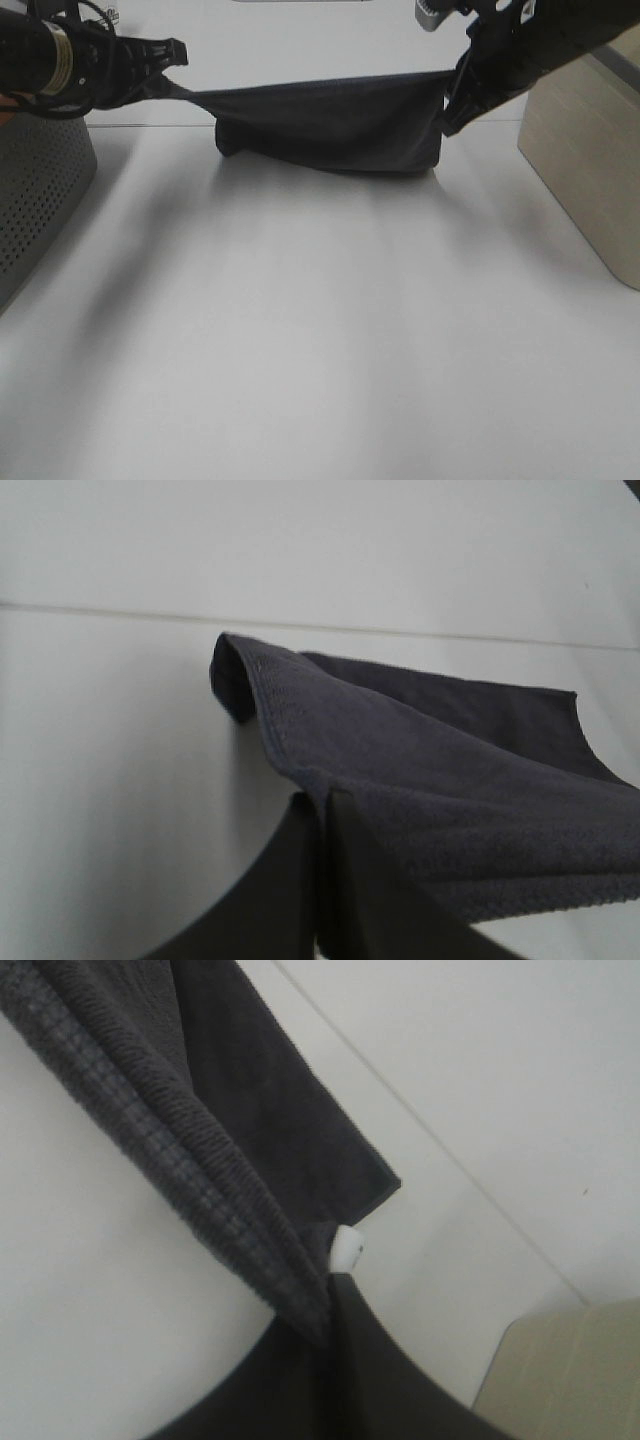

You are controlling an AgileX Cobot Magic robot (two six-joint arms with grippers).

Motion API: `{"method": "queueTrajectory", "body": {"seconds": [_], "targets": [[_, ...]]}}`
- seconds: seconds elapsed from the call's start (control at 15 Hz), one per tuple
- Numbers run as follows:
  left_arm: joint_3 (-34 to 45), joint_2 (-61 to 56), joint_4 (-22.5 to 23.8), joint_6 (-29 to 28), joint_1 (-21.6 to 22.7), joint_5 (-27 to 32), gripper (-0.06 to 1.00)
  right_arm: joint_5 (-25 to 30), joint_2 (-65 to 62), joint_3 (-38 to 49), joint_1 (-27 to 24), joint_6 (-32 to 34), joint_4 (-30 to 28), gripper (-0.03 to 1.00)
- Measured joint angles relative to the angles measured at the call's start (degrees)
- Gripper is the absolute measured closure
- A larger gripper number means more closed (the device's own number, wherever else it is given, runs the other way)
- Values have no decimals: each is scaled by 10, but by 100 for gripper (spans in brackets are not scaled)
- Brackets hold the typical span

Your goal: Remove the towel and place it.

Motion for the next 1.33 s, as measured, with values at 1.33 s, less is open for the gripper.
{"method": "queueTrajectory", "body": {"seconds": [1.33], "targets": [[259, 9, -59, -8, 3, -29, 80, -45, 98, 195, 79, -85, 55, 94]]}}
